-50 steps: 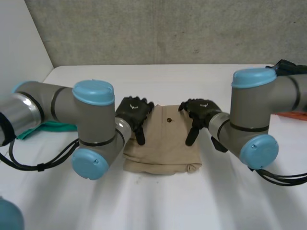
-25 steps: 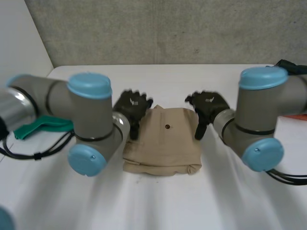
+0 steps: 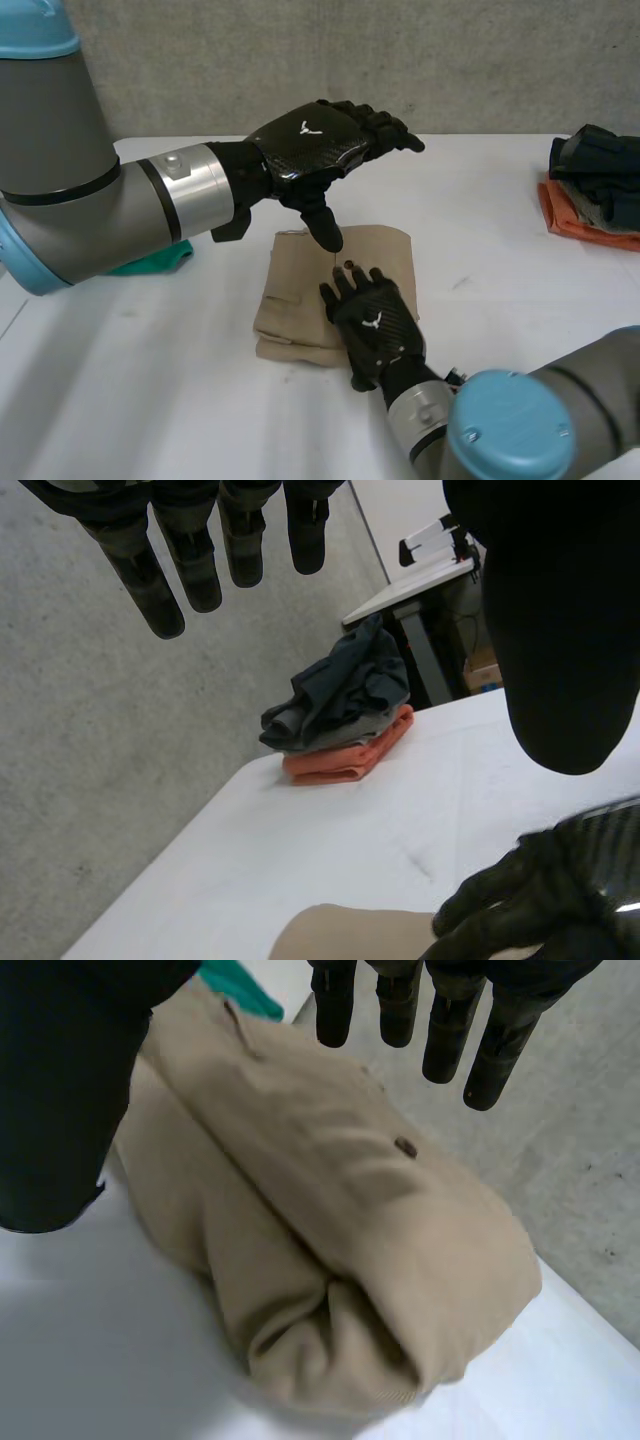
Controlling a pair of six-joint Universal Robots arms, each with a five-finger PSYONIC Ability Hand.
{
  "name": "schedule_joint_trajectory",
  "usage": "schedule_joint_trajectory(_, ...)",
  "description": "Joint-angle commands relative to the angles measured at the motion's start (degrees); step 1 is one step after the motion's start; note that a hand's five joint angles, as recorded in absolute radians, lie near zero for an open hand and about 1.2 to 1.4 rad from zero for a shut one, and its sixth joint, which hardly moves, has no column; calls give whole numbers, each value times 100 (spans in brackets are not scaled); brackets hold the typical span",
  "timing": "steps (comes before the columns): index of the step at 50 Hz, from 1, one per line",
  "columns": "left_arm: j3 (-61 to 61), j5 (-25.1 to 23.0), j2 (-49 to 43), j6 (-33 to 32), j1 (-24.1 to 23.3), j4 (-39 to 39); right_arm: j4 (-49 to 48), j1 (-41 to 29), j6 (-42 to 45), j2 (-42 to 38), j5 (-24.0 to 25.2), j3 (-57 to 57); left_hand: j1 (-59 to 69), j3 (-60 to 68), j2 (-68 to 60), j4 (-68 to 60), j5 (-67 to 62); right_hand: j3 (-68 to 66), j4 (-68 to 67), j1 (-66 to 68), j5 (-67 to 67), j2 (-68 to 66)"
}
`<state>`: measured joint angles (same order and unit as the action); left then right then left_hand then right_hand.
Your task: Fold the laundry.
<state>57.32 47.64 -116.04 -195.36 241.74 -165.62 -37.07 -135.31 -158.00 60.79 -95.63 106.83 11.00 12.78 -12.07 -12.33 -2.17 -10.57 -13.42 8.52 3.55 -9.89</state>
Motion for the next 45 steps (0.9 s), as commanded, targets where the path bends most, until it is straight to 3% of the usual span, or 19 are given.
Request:
schedule_joint_trajectory(1, 51, 114, -50, 24, -48, -14, -222, 13, 498, -682, -290, -619, 207, 30, -100, -74, -90, 57, 342, 148, -355, -11)
schedule_joint_trajectory(7, 95, 184, -59, 24, -48, -41, -204, 22, 586, -954, -281, -1084, 207, 30, -100, -74, -90, 18, 302, 187, -315, -51)
schedule_joint_trajectory(20, 253, 193, -50, 24, -31, -93, -90, 39, 613, -1473, -229, -1989, 190, 13, -83, -57, -74, -1851, -1566, 2056, 1554, -1920)
schedule_joint_trajectory(33, 385, 193, 29, 24, 13, -111, 1052, 382, 542, -2062, 79, -3282, 207, 30, -100, -74, -90, -1819, -1534, 2024, 1521, -1887)
schedule_joint_trajectory(37, 412, 202, 29, 24, 66, -111, 1193, 470, 534, -2185, 62, -3555, 224, 47, -117, -91, -107, -978, -693, 1183, 681, -1047)
schedule_joint_trajectory(45, 473, 193, 38, 15, 83, -120, 1211, 619, 516, -2273, 79, -3862, 224, 47, -117, -91, -107, -1313, -1028, 1518, 1016, -1382)
